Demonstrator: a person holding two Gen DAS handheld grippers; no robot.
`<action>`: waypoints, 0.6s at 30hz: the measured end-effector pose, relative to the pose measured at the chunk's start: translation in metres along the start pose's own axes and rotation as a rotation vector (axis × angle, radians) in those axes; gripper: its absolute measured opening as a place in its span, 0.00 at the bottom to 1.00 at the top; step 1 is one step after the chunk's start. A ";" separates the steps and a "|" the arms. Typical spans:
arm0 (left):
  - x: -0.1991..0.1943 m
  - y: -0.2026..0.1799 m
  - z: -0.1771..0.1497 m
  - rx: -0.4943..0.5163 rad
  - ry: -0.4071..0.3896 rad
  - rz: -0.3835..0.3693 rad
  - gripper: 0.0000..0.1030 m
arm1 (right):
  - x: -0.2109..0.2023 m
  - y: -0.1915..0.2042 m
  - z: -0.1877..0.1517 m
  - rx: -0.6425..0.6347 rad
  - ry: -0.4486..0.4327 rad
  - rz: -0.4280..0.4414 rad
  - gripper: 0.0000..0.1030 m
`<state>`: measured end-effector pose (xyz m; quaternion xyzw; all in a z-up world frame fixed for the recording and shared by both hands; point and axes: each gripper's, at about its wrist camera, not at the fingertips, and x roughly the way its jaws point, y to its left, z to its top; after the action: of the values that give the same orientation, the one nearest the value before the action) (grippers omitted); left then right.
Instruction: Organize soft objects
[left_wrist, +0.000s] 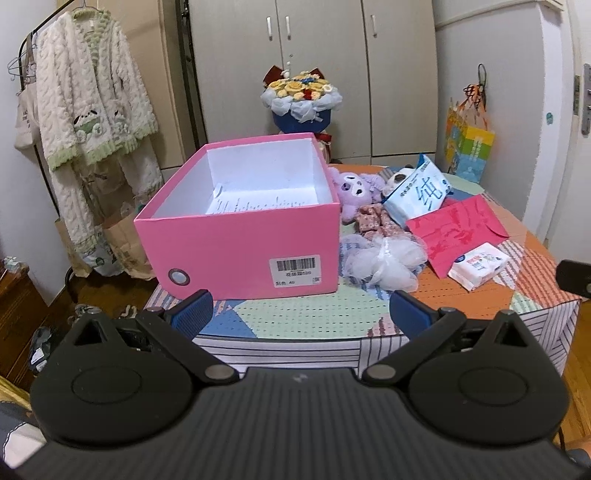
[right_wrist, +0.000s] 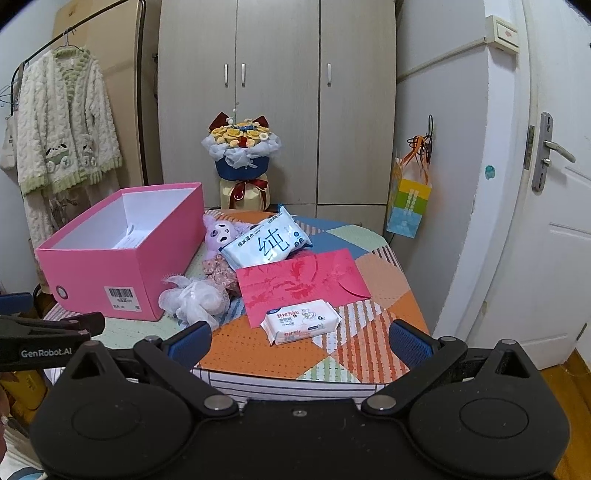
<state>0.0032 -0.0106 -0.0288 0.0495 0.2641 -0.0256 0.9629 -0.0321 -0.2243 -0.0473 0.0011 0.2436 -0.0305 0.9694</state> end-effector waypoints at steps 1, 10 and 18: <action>-0.001 0.000 0.000 0.002 -0.003 -0.003 1.00 | 0.000 0.001 0.000 -0.002 0.002 -0.001 1.00; -0.005 0.004 -0.003 -0.028 -0.068 0.011 1.00 | -0.002 0.002 -0.005 -0.019 -0.021 0.004 1.00; -0.009 0.011 -0.010 -0.045 -0.096 0.015 1.00 | -0.012 0.002 -0.016 -0.026 -0.027 0.041 1.00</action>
<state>-0.0085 0.0017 -0.0321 0.0282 0.2176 -0.0149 0.9755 -0.0503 -0.2213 -0.0552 -0.0072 0.2307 -0.0075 0.9730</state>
